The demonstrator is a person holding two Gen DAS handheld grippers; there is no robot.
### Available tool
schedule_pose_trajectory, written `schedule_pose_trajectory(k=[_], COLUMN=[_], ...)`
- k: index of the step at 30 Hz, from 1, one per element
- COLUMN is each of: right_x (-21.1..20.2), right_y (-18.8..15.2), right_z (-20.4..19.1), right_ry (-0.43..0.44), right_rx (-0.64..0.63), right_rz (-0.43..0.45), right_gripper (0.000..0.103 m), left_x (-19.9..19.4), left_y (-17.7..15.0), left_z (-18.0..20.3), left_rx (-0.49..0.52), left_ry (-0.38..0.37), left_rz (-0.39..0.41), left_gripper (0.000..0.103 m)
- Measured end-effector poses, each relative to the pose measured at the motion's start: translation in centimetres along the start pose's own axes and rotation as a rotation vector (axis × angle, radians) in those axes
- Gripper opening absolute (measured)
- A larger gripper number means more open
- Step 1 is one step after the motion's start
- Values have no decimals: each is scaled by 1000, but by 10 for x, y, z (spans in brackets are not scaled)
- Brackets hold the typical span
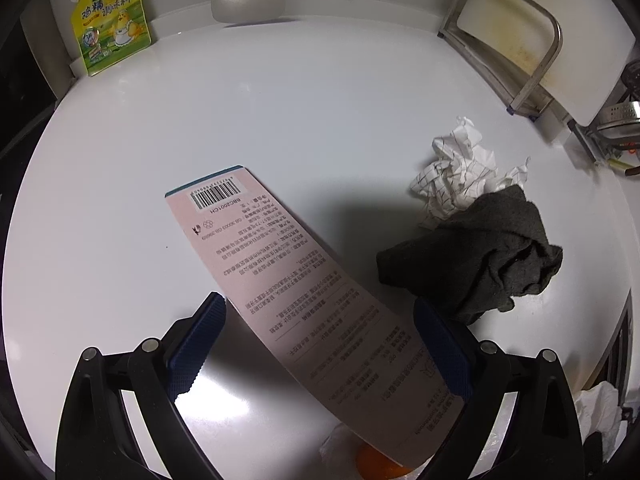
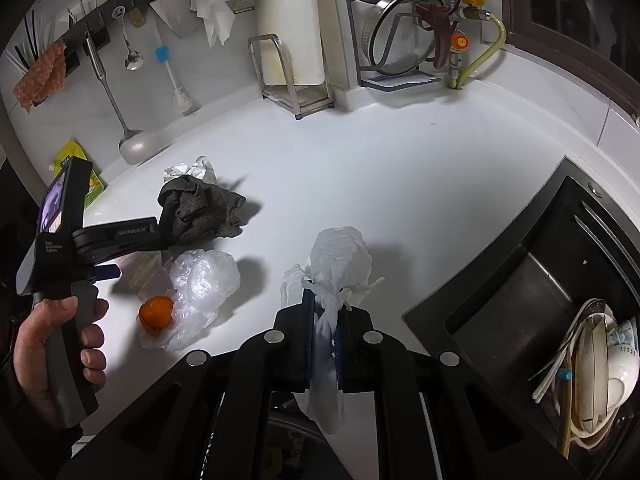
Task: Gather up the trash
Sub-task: 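Grasp the white tissue with the right tool while the left tool grasps the pink receipt, then carry the tissue and receipt in both tools over the grey bin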
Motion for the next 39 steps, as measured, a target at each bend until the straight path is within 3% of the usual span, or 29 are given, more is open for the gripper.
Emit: schedule_pose_trajectory(k=[7,9,13,16,23,39], right_x=[2,2,2,2,2,-15], right_y=[1,2,3,4,3,2], right_z=[1,-1,-5,-10,-20,-44], right_ry=[7,9,16,21,41,76], right_rx=[-2,-3,-12,-22,-31,-70], right_rz=[4,6,10,10,8,27], right_gripper=[8,8,8,8,8,8], left_x=[0,-2,-6,-9,-18,-73], left_y=[-5,-5,-4,-2,-1,17], left_z=[-8,-12,-14,-17,-27,-49], left_rx=[16,29,75,101,155,160], left_ry=[25,36,45,27,6,-75], left_rz=[17,35,56,57,81,181], left_gripper=[89,82,56,32,11,11])
Point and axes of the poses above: each gripper's, at about its wrist camera, not at the fingertips, and x roughly the way its jaws point, z to its right, y to its top, the point moved 5 cm from there along x, roughly the way its jaws point, and after that the axes turned 14 degrees about -x, right-handed, at the moved point
